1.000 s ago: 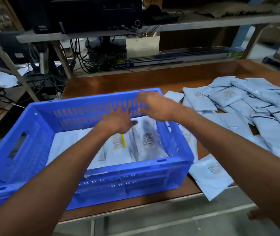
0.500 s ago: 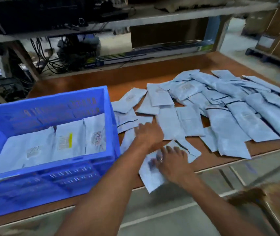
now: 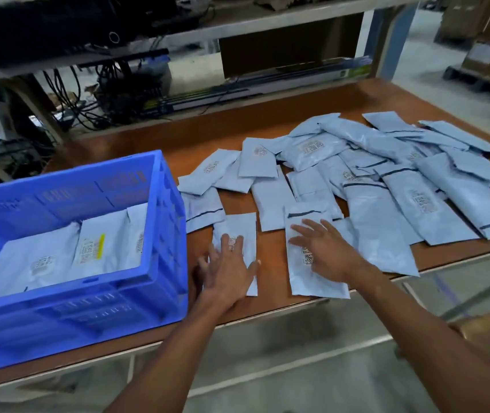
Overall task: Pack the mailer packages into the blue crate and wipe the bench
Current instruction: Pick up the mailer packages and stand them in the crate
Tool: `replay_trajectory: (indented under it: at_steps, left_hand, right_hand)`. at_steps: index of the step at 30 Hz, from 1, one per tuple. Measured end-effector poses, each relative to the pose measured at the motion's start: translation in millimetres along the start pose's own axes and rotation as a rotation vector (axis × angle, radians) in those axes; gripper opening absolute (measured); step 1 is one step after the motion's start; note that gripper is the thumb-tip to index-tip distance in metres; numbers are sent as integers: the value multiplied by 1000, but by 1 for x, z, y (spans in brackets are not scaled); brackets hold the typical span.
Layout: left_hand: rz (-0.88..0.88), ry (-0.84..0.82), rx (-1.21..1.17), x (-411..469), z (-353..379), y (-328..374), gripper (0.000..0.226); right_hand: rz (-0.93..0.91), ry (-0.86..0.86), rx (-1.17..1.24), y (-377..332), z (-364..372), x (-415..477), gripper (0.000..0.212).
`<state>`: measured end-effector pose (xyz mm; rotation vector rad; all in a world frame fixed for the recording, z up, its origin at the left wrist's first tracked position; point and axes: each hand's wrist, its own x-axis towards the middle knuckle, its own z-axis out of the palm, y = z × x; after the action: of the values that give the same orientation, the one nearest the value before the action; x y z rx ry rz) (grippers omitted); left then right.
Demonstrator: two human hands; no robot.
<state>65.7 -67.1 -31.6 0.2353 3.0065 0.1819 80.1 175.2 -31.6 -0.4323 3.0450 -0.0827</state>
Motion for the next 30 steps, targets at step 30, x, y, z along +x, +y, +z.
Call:
replay_trajectory:
  at_steps: [30]
  left_hand:
    - [160,677,-71,-29,-195,-29,48]
  right_hand:
    - [136,763,523,-145,-139,48,48]
